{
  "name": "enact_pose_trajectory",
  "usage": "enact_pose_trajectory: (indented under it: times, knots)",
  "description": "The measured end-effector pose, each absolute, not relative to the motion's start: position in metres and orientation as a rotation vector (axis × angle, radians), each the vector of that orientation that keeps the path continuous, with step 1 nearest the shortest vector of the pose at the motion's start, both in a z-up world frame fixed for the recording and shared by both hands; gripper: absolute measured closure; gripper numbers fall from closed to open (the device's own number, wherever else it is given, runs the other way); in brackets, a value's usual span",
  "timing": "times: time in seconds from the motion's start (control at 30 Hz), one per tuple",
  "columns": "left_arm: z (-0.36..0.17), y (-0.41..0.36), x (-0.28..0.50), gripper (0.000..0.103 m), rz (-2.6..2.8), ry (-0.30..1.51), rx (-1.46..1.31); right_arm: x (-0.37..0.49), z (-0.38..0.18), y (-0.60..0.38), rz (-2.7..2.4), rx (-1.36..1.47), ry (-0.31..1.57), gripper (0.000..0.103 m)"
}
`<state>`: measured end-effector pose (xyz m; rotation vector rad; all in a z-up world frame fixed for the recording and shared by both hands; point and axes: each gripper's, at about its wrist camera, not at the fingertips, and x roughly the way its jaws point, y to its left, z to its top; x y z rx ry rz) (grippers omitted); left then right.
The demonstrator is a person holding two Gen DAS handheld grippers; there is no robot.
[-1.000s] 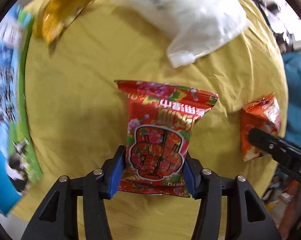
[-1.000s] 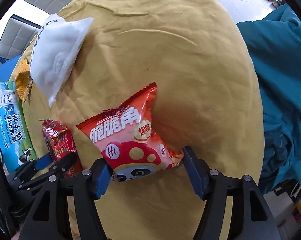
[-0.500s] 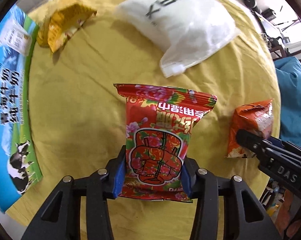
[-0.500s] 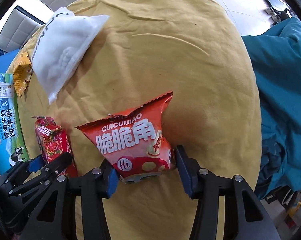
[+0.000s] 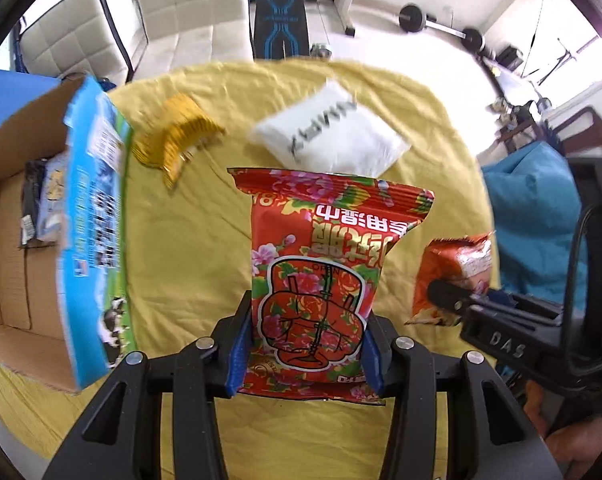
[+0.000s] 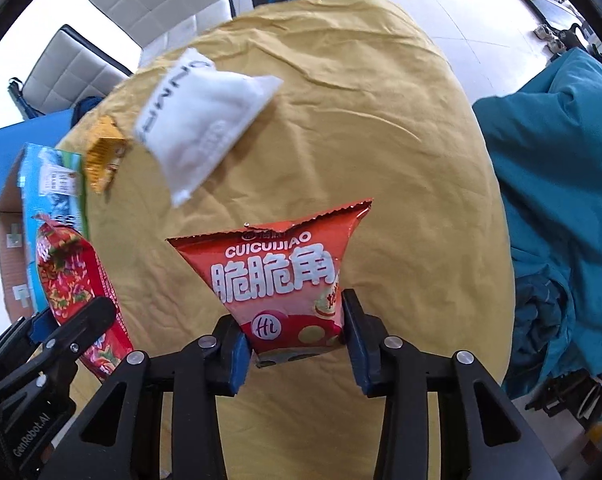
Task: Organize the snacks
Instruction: 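Carry both bags into the box and lower them beside the other packs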
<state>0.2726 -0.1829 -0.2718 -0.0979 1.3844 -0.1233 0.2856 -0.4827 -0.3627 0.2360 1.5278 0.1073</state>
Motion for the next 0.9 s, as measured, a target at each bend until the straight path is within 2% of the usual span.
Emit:
enact_pose_trajectory:
  times: [0.2, 0.5, 0.67, 0.9]
  knots:
    - [-0.238, -0.163, 0.265, 0.06, -0.119, 1.297, -0.146, 0.275, -0.308, -0.469, 0.175, 0.25, 1.451, 0.061]
    - [-0.196, -0.081, 0.249, 0.06, -0.122, 1.25, -0.2, 0.262, -0.232, -0.393, 0.278, 0.277, 1.357, 0.061]
    - [-0.187, -0.024, 0.238, 0.06, -0.122, 1.25, -0.226, 0.253, -0.212, -0.338, 0.298, 0.272, 1.341, 0.061]
    - [-0.192, 0.055, 0.23, 0.06, -0.026, 1.24, -0.179, 0.245, -0.213, -0.244, 0.358, 0.246, 1.349, 0.061]
